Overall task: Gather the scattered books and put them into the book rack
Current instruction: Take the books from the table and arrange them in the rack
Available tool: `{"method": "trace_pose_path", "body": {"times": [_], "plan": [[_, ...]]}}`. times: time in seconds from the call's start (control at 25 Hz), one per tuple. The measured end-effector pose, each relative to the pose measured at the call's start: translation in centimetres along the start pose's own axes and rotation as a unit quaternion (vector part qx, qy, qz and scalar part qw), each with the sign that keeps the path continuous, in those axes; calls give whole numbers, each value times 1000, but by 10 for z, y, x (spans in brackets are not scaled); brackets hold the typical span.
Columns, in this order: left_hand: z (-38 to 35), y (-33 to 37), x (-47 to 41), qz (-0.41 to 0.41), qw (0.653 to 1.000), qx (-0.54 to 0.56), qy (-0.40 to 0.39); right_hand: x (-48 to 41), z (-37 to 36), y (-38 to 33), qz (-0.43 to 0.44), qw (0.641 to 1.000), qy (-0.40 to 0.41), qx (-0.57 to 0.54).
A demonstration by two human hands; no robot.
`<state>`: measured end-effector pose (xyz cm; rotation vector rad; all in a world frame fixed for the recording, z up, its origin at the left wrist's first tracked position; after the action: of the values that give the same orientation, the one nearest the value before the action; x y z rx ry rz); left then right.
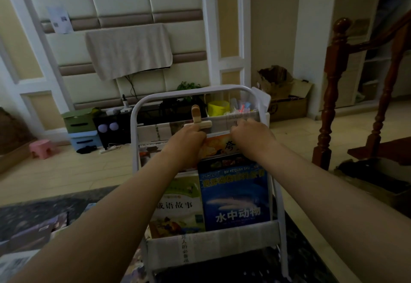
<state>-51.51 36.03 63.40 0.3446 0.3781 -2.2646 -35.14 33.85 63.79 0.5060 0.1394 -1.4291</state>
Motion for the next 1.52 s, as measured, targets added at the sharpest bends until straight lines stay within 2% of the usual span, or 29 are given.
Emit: {"method": "trace_pose_path", "body": {"times": [0.12,0.28,0.56,0.72,0.84,1.0,1.24,1.52], "plan": [[13,-3,14,0,999,32,-18,1,10,-3,-32,997,-35,-62],[36,-25,44,41,999,35,0,-1,40,-28,-27,990,-18,-134],[77,-97,137,146,986,48,66,-5,92,-140,71,983,9,-169],[80,-139,208,204,977,36,57,-3,108,-220,147,974,9,-170],[75,-166,260,244,969,26,41,4,105,-279,173,971,-1,-163],[60,-194,320,283,958,34,17,9,85,-346,214,966,-40,-141],[10,-222,388,318,945,73,-25,23,38,-421,230,963,-95,-102],[-100,-215,465,434,888,98,-112,39,-29,-495,267,930,-230,-108]]}}
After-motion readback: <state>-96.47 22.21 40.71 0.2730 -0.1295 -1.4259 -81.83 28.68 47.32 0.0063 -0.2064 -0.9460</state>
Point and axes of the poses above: each hand's wrist, its own x-axis away from the middle knuckle, its own z-axis out of the back of the hand, y = z × x, the point moved 4 cm from there along -x, towards the middle knuckle, and after that the axes turned 6 degrees about -z, right-handed, at the moved point
